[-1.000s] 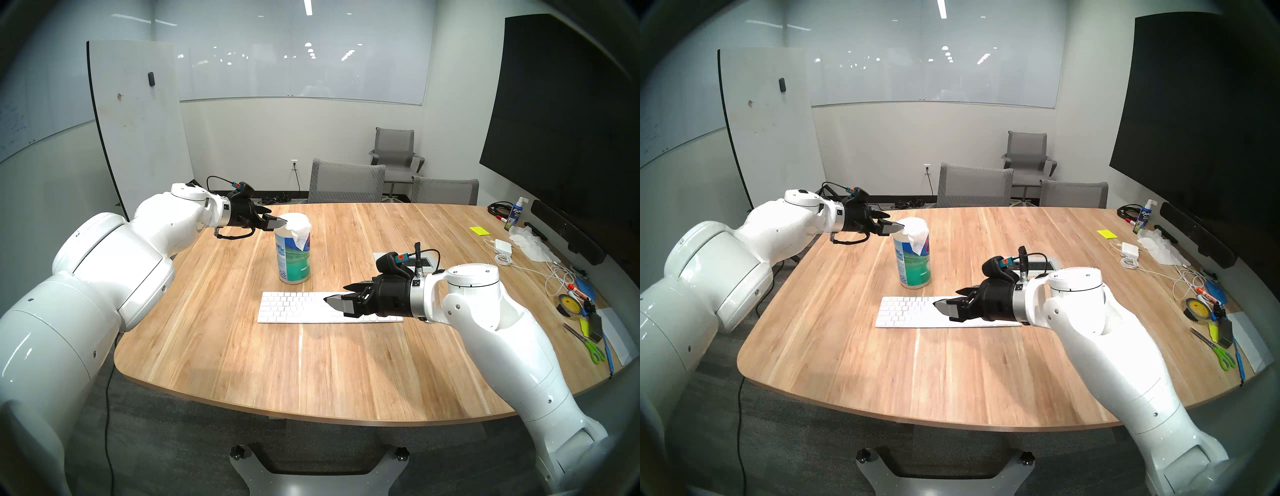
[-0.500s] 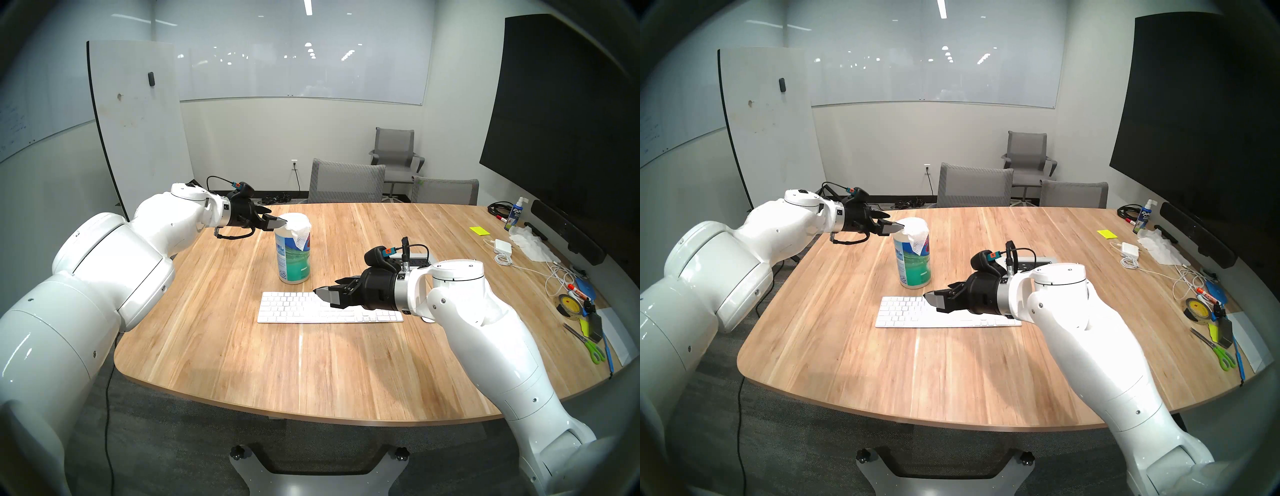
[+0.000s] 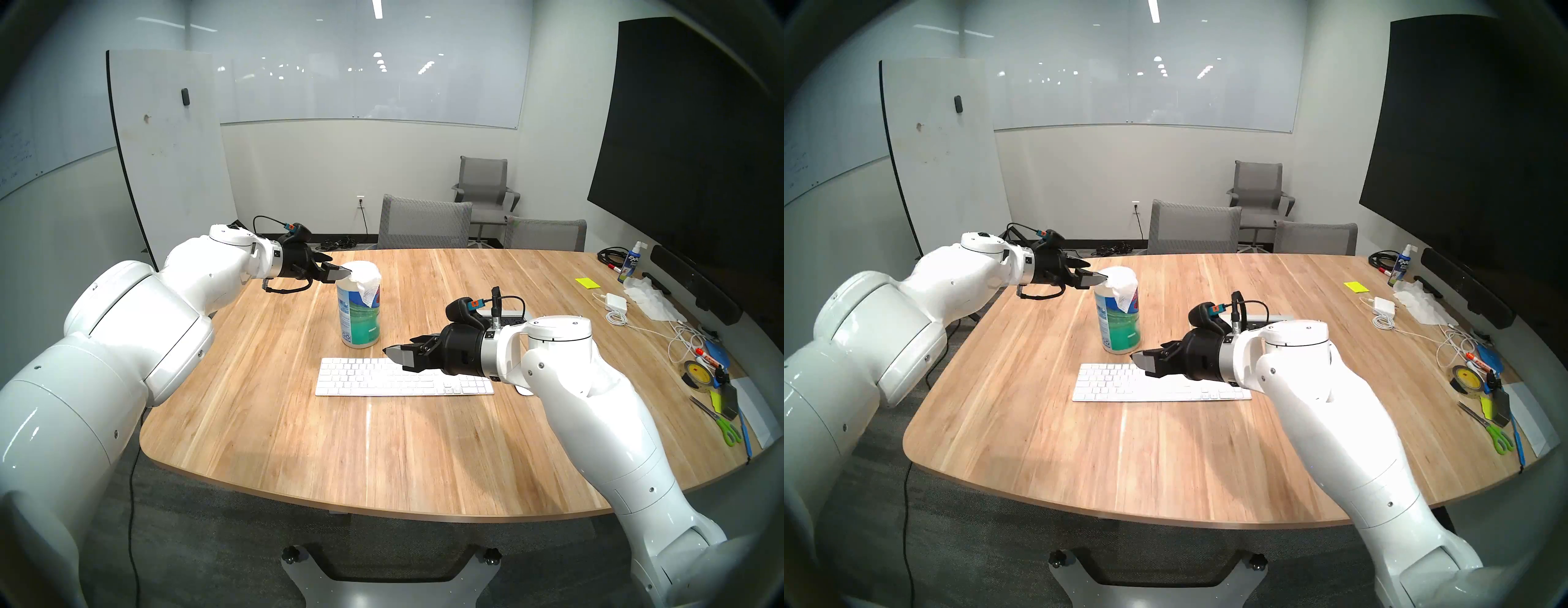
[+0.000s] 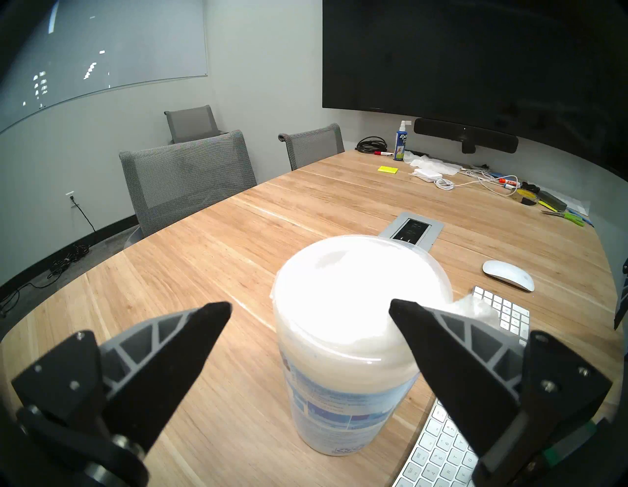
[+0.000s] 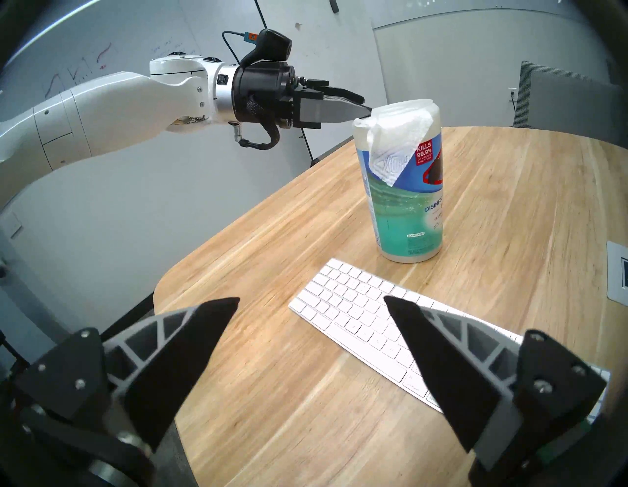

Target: Wipe the keyboards and mice with a disinfecting wipe, then set the wipe down

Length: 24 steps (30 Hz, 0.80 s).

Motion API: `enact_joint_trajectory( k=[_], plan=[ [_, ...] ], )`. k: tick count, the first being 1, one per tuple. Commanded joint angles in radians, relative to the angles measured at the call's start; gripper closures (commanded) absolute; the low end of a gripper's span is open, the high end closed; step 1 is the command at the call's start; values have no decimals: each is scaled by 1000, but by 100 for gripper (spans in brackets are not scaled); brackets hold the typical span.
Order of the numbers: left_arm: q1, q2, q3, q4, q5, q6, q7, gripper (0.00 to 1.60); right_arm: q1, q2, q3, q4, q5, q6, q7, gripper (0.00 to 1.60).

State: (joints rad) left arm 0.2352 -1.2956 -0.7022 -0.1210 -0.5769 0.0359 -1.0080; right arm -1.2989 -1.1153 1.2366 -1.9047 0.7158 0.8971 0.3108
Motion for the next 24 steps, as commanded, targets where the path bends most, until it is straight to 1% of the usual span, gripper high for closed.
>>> enact_joint_trajectory(
  k=[1, 10, 16, 23, 24],
  plan=[
    [-25, 0, -3, -8, -2, -1, -1, 0, 14, -9, 3, -14, 6, -2, 6, 0],
    [-25, 0, -3, -8, -2, -1, -1, 0, 16, -10, 1, -12, 6, -3, 5, 0],
    [-25, 0, -4, -8, -2, -1, -1, 0, 40, -28, -44, 16, -19, -21, 2, 0],
    [-25, 0, -4, -9, -2, -1, 0, 0, 69, -68, -89, 51, -47, -42, -11, 0],
    [-25, 0, -4, -9, -2, -1, 0, 0, 81, -91, -106, 68, -56, -50, -20, 0]
  ],
)
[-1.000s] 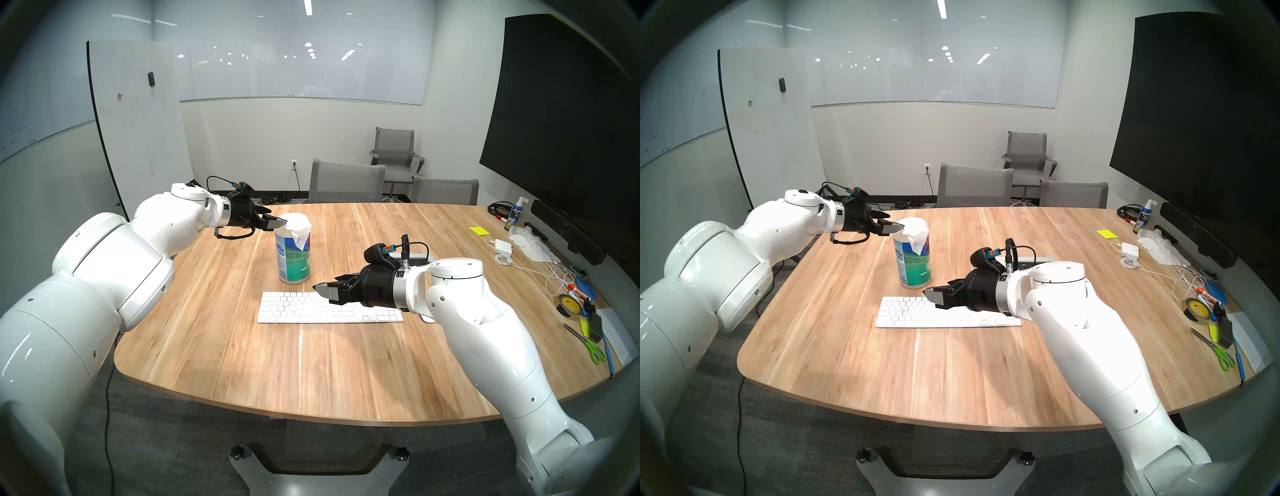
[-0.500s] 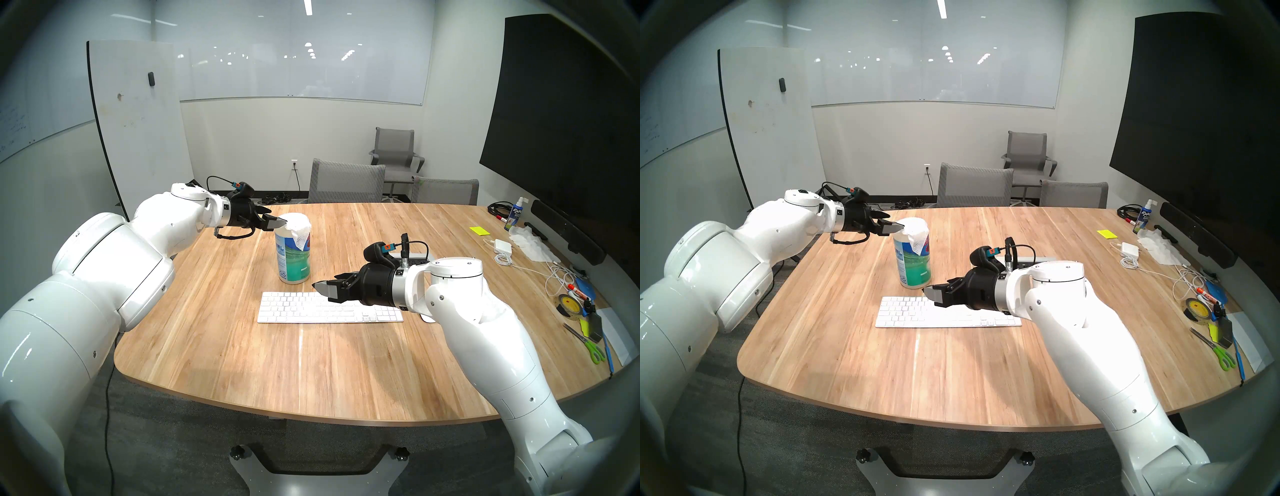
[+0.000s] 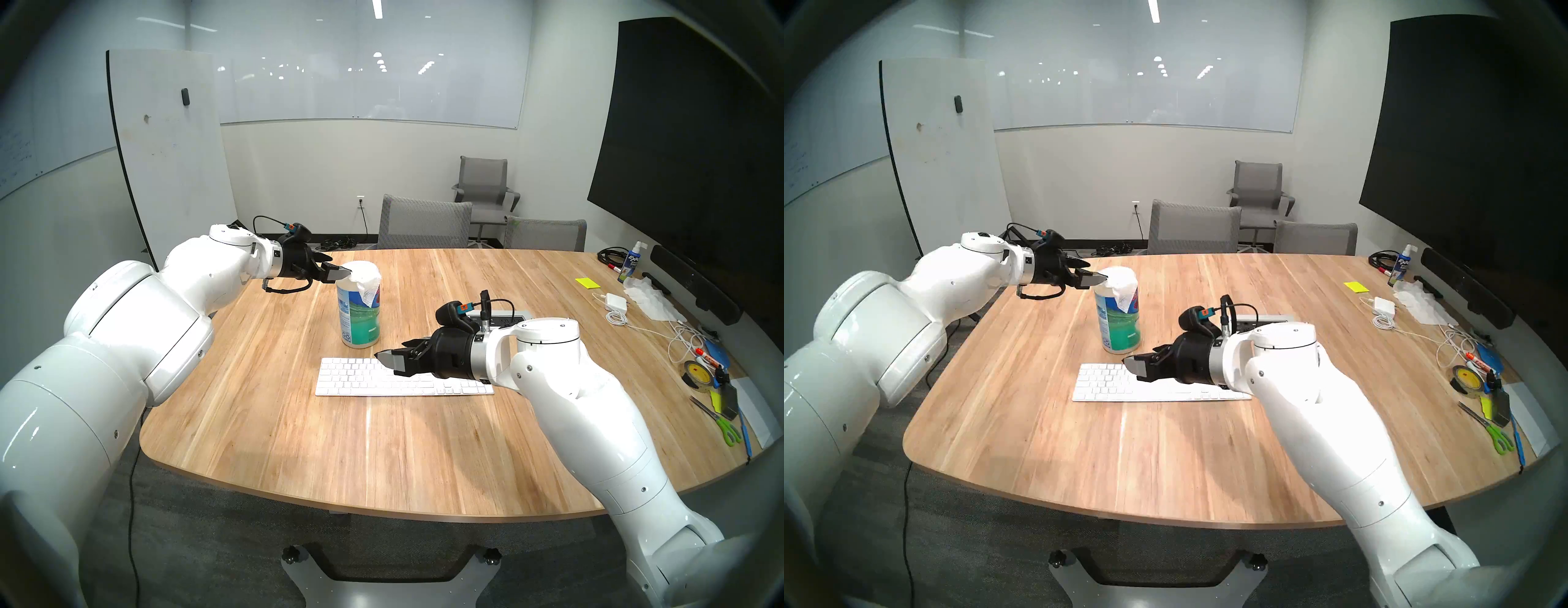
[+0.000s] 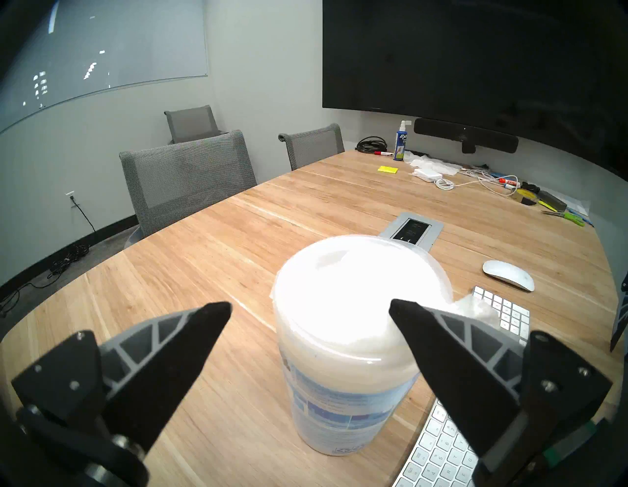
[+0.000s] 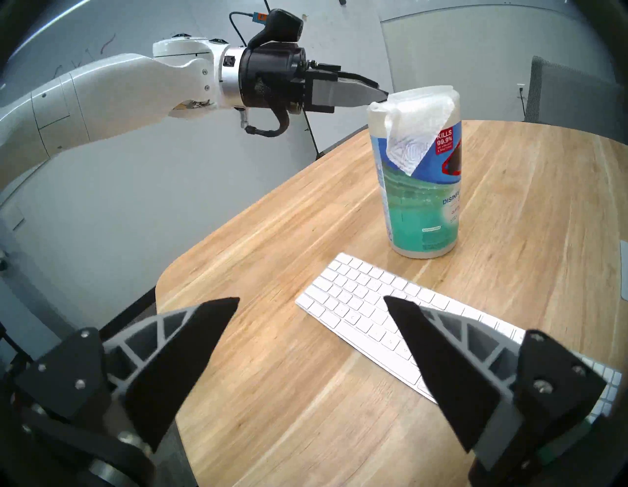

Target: Wipe the keyboards and mice with a disinfecting wipe, then set the wipe down

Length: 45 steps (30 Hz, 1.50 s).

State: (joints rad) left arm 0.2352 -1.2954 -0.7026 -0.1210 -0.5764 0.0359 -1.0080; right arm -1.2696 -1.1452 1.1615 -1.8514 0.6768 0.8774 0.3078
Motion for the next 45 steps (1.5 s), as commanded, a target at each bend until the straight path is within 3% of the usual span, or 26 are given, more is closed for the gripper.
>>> enact_joint_trajectory(
  k=[1, 18, 33, 45],
  plan=[
    [-25, 0, -3, -9, -2, -1, 0, 0, 54, -70, -38, 21, -24, -40, -22, 0],
    [-25, 0, -4, -9, -2, -1, 0, 0, 98, -214, -106, 156, -103, -190, -121, 0],
    [-25, 0, -4, -9, -2, -1, 0, 0, 145, -273, -107, 293, -161, -310, -185, 0],
    [-25, 0, -4, -9, -1, -1, 0, 0, 203, -308, -84, 395, -171, -358, -182, 0]
  ],
)
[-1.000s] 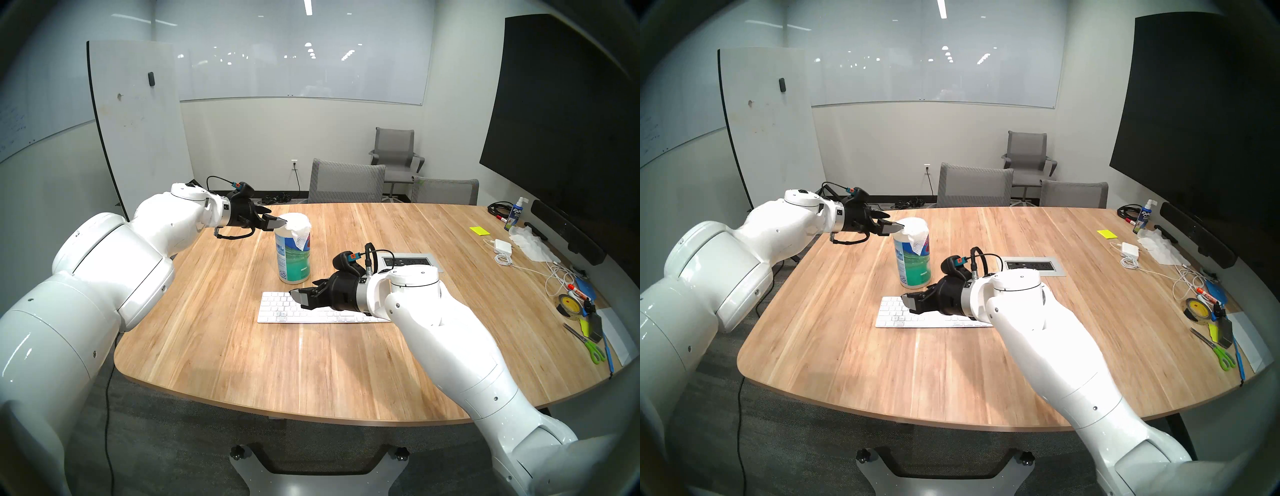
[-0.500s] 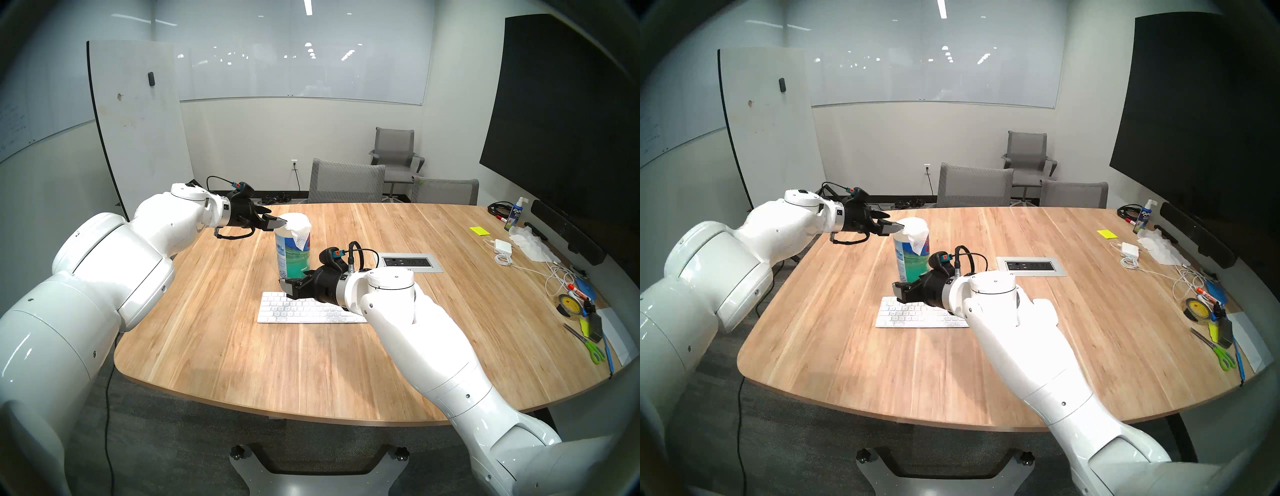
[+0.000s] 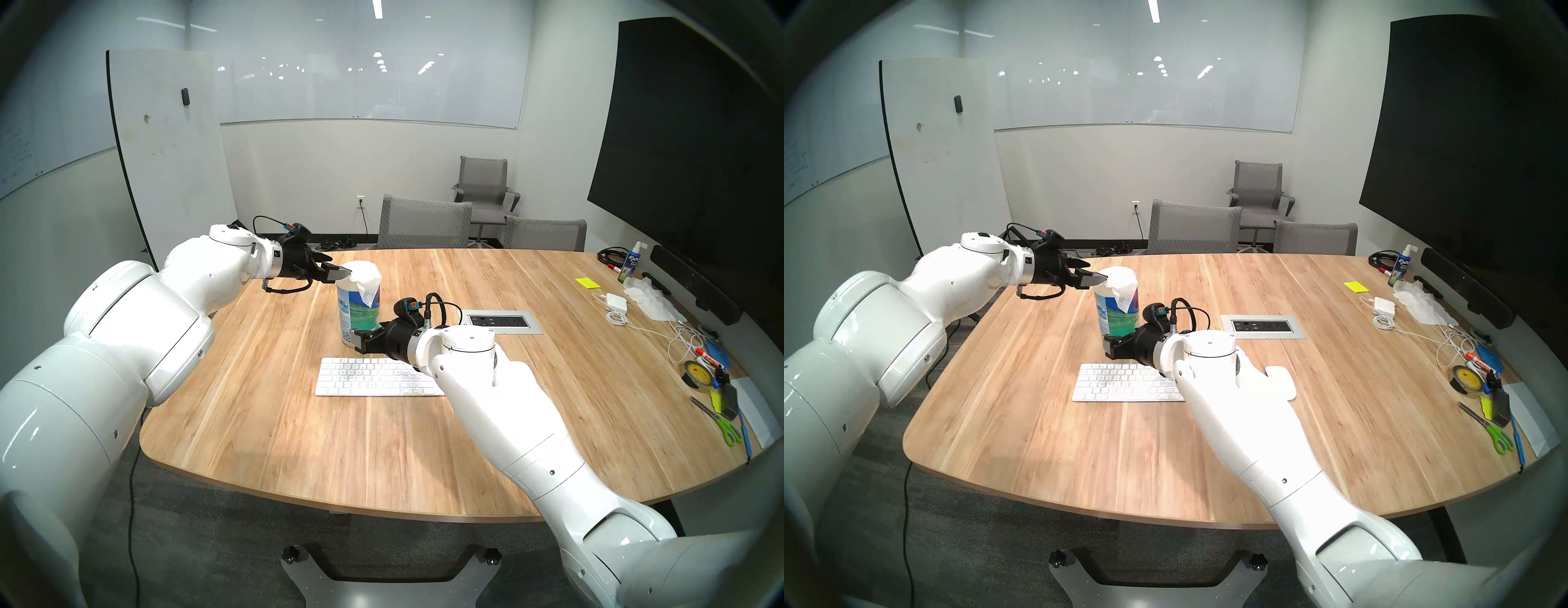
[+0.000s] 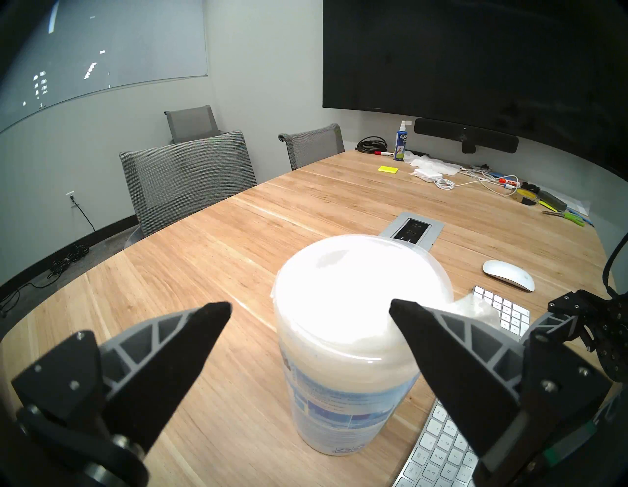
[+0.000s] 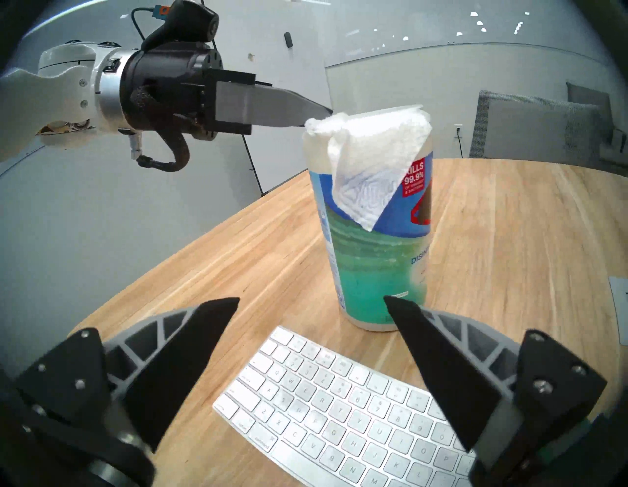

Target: Wipe the keyboards and mice with a disinfecting wipe, then set the wipe down

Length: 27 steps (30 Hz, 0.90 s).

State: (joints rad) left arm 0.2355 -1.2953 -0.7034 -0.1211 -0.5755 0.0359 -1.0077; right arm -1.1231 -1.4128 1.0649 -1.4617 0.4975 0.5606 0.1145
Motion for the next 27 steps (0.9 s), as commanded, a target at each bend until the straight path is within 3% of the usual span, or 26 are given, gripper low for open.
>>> enact_joint_trajectory(
  k=[1, 11, 27],
  plan=[
    [-25, 0, -3, -9, -2, -1, 0, 0, 56, -42, 14, 8, 8, -45, 12, 0],
    [-25, 0, -3, -9, -2, -1, -1, 0, 50, -62, 20, 17, 6, -73, 6, 0],
    [-25, 0, -4, -9, -2, -1, -1, 0, 65, -127, 23, 56, -20, -115, -83, 0]
  ],
)
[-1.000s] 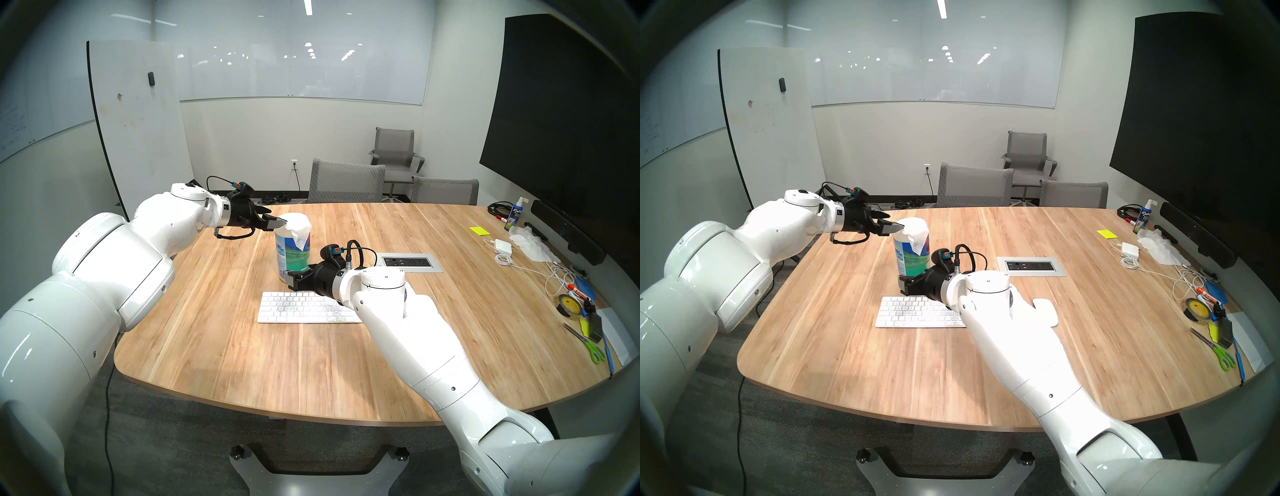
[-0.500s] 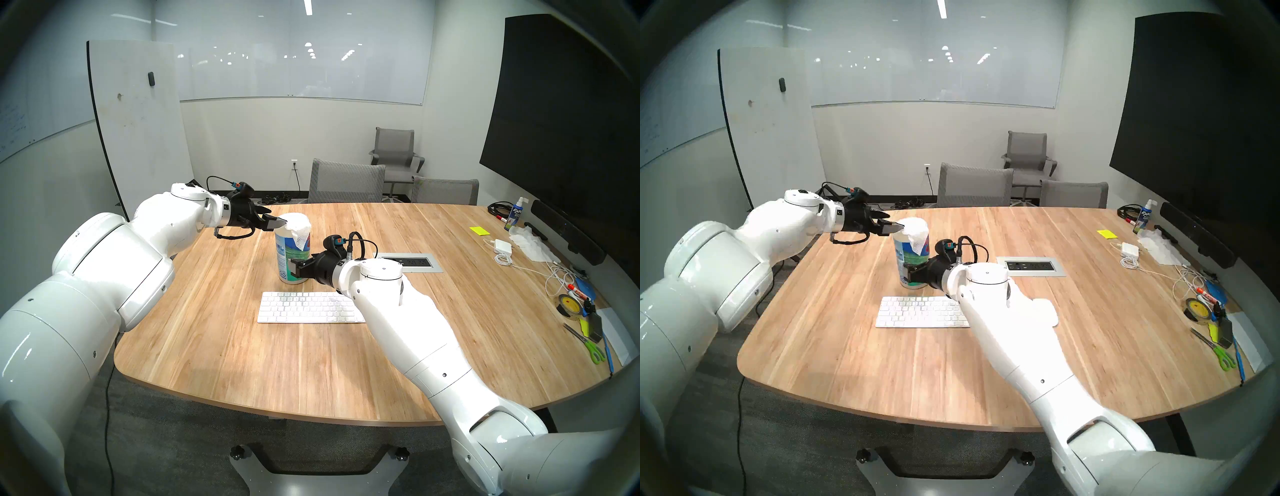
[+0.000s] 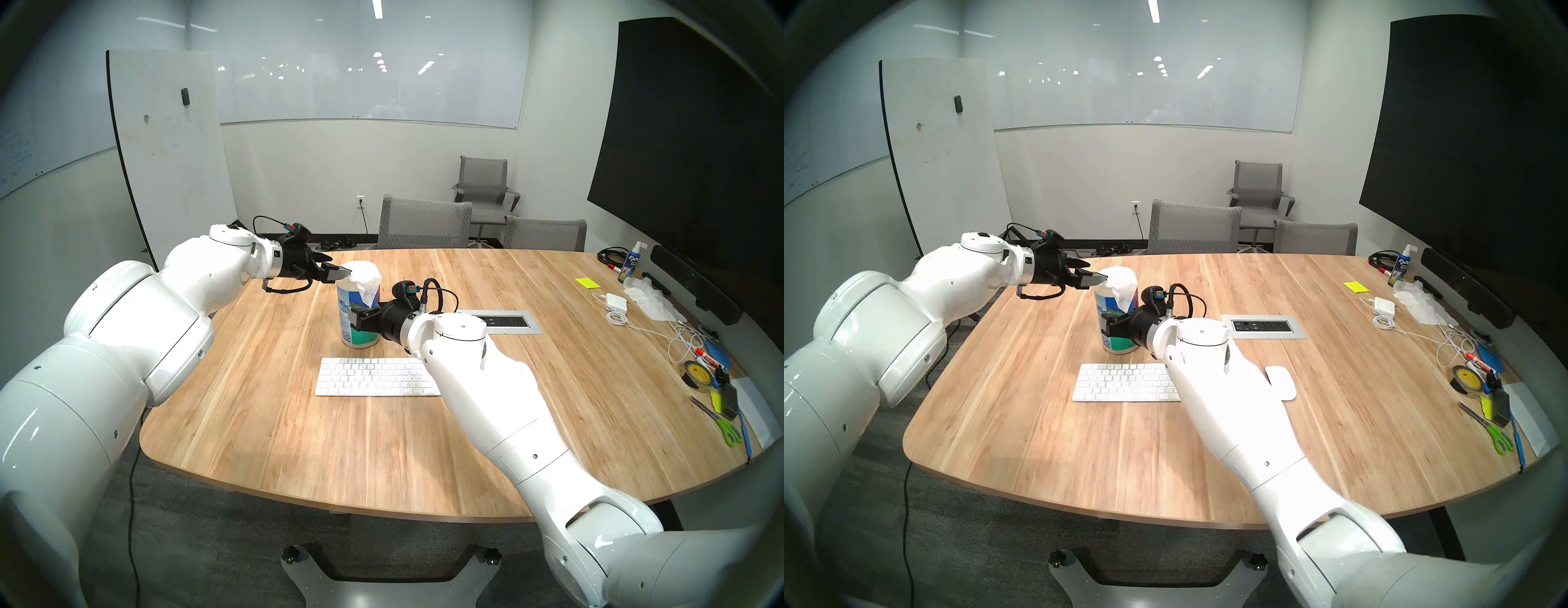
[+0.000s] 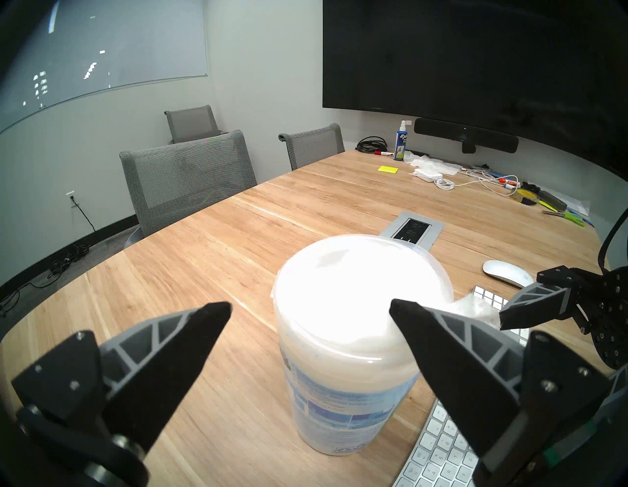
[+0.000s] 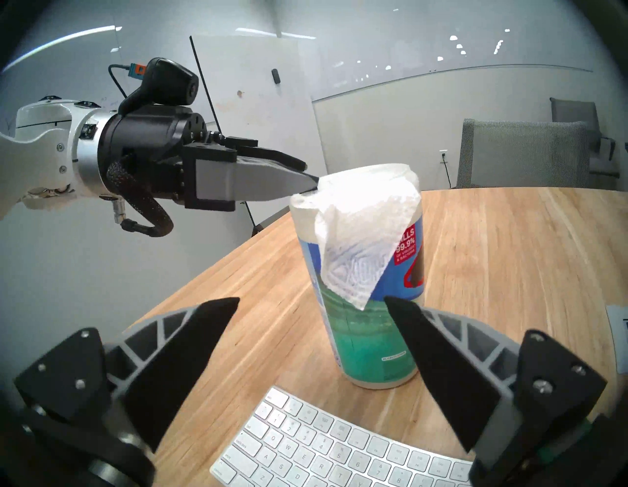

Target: Wipe the keyboards and mice with a disinfecting wipe, then set the wipe down

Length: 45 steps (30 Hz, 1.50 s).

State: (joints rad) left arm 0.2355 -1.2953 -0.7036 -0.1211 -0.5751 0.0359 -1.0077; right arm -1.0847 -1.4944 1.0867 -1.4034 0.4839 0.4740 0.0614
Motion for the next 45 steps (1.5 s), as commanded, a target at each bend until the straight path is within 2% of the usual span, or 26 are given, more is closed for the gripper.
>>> enact_joint_trajectory(
  k=[1, 16, 45],
  plan=[
    [-25, 0, -3, -9, -2, -1, -1, 0, 29, -48, 2, 2, -8, -30, -33, 0],
    [-25, 0, -4, -9, -2, -1, -1, 0, 33, -77, -1, 34, -45, -43, -90, 0],
    [-25, 0, -4, -9, -1, -1, -1, 0, 48, -103, 8, 80, -75, -55, -130, 0]
  ],
)
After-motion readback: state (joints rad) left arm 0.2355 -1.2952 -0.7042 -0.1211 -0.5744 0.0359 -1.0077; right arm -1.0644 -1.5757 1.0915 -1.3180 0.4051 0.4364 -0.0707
